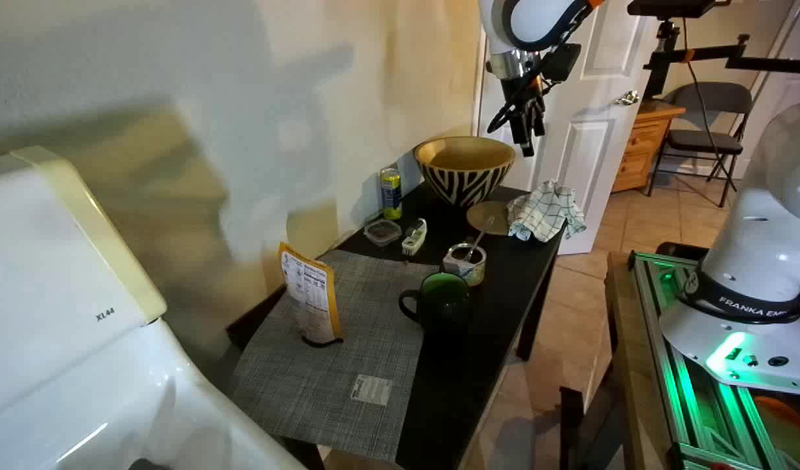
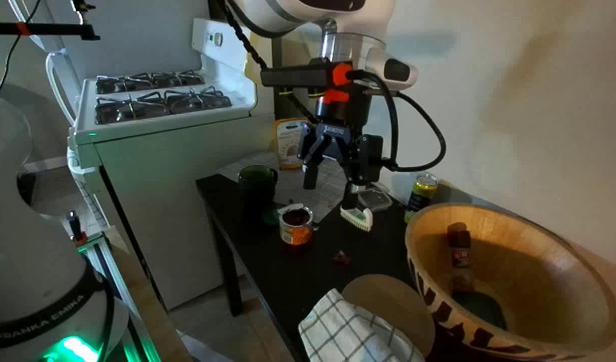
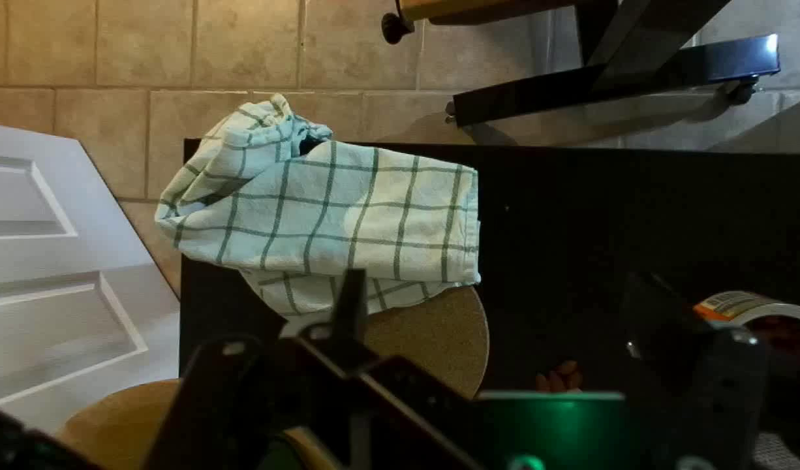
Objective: Put the can in the cup
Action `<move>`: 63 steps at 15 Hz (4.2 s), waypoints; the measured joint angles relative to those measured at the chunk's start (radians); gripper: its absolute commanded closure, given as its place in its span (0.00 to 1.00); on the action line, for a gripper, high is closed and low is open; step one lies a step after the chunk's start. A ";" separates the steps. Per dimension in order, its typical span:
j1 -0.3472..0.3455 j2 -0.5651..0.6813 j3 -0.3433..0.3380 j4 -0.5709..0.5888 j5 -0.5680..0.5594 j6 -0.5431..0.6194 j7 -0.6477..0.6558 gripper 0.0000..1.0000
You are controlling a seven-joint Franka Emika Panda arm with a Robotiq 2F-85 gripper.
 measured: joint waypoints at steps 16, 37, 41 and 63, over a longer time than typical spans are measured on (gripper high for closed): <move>0.014 0.146 -0.037 0.177 0.214 0.381 0.000 0.00; -0.010 0.611 0.074 0.394 0.530 0.887 -0.226 0.00; -0.021 0.639 0.088 0.415 0.526 0.891 -0.225 0.00; -0.071 0.790 0.164 0.505 0.524 1.034 -0.186 0.27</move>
